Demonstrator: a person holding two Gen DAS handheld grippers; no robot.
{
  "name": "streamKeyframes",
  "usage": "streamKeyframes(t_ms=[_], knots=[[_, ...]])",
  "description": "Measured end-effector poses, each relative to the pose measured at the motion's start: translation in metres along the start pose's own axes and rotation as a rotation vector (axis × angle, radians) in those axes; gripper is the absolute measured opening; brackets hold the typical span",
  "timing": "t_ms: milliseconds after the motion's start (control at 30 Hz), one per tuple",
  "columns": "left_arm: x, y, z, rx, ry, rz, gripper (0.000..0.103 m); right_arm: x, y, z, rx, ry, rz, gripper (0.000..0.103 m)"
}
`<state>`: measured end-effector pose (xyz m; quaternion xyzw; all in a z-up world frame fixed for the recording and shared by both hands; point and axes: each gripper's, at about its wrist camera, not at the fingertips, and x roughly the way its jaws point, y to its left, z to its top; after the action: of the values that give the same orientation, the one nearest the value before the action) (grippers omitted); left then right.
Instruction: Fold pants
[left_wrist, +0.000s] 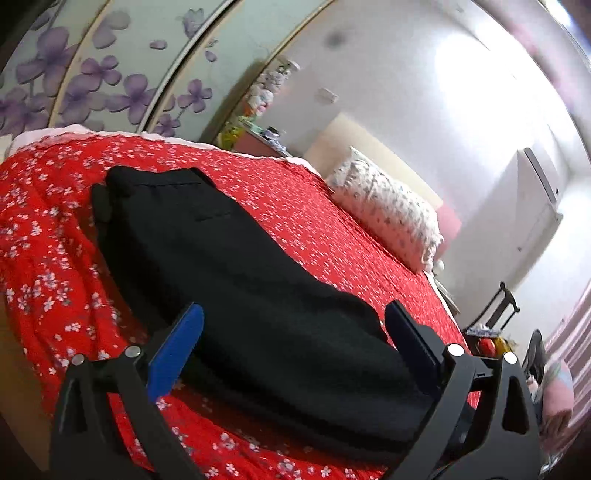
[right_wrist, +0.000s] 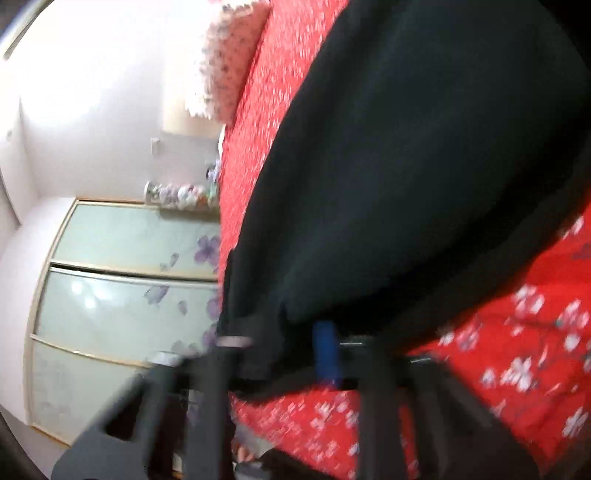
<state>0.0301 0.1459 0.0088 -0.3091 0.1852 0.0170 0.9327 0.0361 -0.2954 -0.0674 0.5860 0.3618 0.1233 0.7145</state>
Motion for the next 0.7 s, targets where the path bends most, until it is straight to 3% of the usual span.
streamKeyframes(t_ms=[233,433,533,600,700], knots=[[-0.004,0.01,0.004,-0.037,0.013,-0.004,0.099,-0.034,-0.006,-0.016,-0.01,-0.044,0.095,0.004],[0.01,-0.004,0.001,0.021,0.095,-0.043,0.099,-0.013,-0.012,-0.012,-0.056,0.012,-0.085,0.006],[0.015,-0.018,-0.006,0.106,0.128,-0.055,0.099,-0.018,0.004,-0.01,-0.153,0.073,-0.166,0.025],[0.018,-0.026,-0.01,0.154,0.144,-0.065,0.099,-0.029,0.019,-0.011,-0.263,0.1,-0.231,0.049],[0.024,-0.036,-0.017,0.21,0.17,-0.072,0.099,-0.058,0.05,-0.02,-0.469,0.051,-0.302,0.05]])
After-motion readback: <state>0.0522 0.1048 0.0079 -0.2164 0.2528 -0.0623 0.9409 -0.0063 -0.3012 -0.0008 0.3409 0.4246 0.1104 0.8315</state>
